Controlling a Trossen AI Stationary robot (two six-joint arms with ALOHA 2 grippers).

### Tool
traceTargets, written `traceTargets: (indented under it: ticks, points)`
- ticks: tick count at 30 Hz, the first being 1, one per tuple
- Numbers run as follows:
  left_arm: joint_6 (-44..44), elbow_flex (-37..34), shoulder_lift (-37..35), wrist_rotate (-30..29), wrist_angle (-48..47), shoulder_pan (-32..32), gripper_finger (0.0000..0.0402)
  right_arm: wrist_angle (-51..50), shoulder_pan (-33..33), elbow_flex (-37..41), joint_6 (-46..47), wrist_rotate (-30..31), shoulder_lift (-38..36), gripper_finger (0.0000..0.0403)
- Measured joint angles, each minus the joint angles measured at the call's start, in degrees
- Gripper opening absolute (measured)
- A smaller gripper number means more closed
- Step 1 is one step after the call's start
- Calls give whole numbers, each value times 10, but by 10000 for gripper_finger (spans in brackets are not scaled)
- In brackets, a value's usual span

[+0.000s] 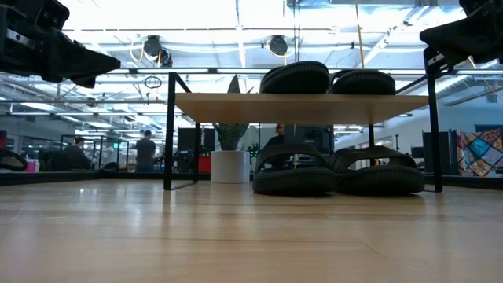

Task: Pick and place slides into the shelf
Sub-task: Return to Home Position

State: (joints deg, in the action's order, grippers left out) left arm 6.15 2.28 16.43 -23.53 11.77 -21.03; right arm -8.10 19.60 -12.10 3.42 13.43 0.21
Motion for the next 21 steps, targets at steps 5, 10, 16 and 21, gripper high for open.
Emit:
traceTargets:
  ticks: [5,10,16,21]
  points:
    - [0,0,0,0,0,0,10,0,0,0,0,0,0,0]
    - [0,0,0,0,0,0,2,0,0,0,0,0,0,0]
    - [0,0,0,0,0,0,20,0,0,0,0,0,0,0]
    - [0,0,0,0,0,0,28,0,0,0,0,0,0,0]
